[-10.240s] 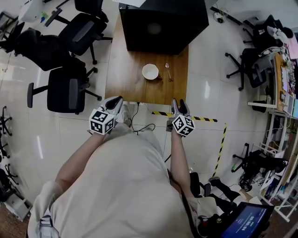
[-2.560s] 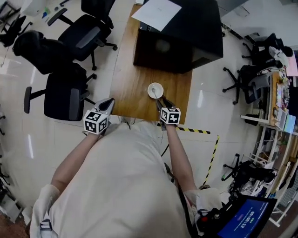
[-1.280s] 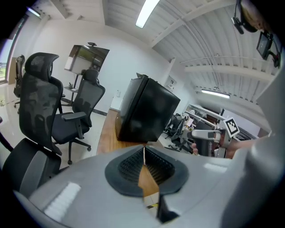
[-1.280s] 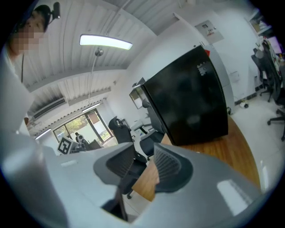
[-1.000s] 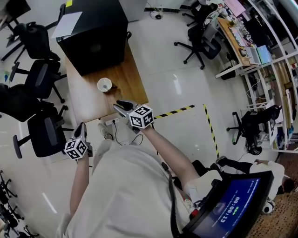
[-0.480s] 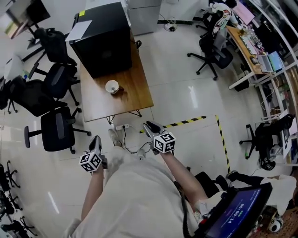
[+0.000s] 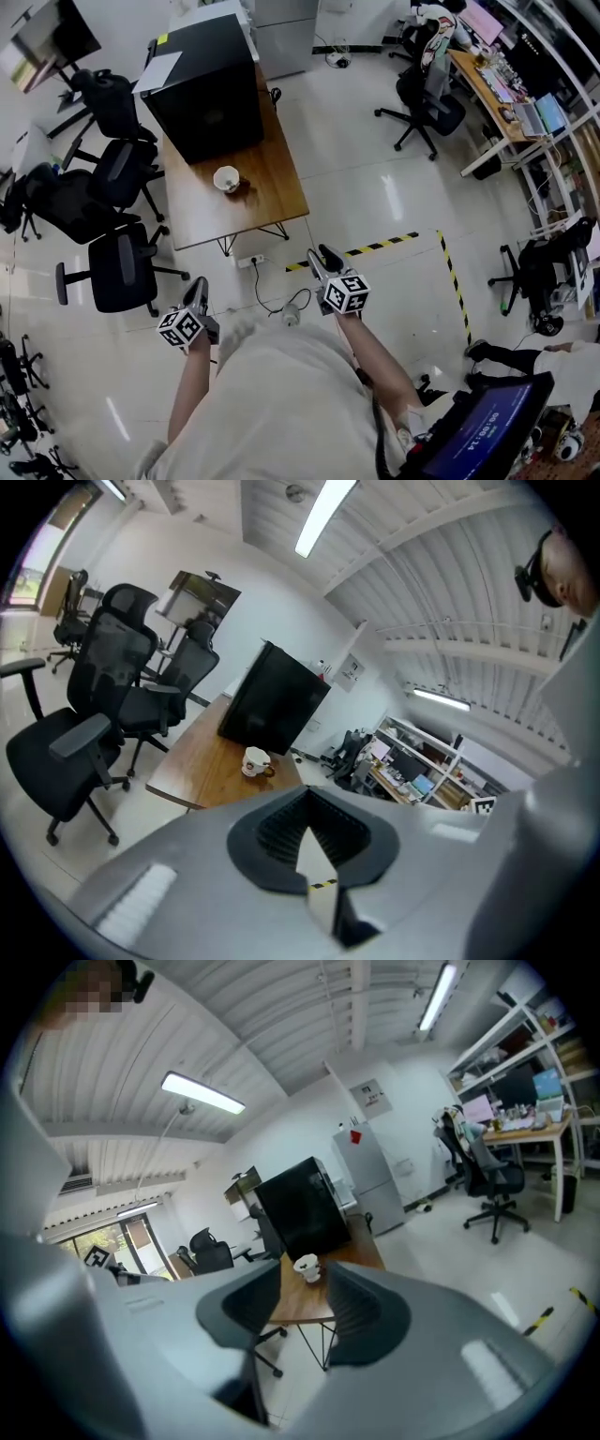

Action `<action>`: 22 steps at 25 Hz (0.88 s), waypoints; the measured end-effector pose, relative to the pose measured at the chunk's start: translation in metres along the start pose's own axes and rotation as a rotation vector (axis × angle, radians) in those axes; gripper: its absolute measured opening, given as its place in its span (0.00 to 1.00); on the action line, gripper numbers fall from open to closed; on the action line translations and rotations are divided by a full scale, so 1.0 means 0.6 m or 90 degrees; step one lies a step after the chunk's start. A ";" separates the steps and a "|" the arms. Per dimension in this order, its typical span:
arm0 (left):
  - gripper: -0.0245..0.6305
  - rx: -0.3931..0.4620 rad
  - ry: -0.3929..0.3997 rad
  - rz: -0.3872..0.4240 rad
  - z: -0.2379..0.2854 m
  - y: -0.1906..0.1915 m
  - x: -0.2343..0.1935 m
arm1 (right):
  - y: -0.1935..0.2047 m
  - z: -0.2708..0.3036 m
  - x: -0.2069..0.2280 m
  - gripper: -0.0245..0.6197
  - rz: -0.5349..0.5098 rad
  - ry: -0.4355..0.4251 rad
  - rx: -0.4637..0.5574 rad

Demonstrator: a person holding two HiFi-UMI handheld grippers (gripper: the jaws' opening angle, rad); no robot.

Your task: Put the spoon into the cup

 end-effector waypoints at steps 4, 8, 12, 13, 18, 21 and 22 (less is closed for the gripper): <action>0.04 -0.034 0.048 0.020 0.026 0.002 0.025 | 0.010 0.002 -0.010 0.27 -0.007 -0.008 -0.015; 0.04 -0.071 0.066 0.057 0.023 -0.006 0.026 | 0.031 0.020 -0.042 0.27 -0.054 0.008 -0.033; 0.04 -0.084 0.064 0.069 0.013 -0.023 0.008 | 0.055 0.042 -0.061 0.18 -0.062 0.035 -0.059; 0.04 -0.087 0.062 0.068 0.010 -0.026 0.002 | 0.057 0.046 -0.066 0.16 -0.064 0.038 -0.063; 0.04 -0.102 0.047 0.068 0.001 -0.035 -0.036 | 0.056 0.069 -0.101 0.13 -0.089 0.029 -0.065; 0.04 -0.105 0.047 0.072 0.004 -0.041 -0.041 | 0.055 0.076 -0.109 0.12 -0.095 0.029 -0.065; 0.04 -0.105 0.049 0.073 0.005 -0.043 -0.041 | 0.054 0.077 -0.110 0.12 -0.097 0.030 -0.064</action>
Point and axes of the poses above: the fingertips, and each gripper's own axes: z forward along the fingers, x to its right, y out of its underside, the point moved 1 cm from there along -z, backward along the fingers, and after that the axes turned 2 degrees about -x, right-handed, at the moved point
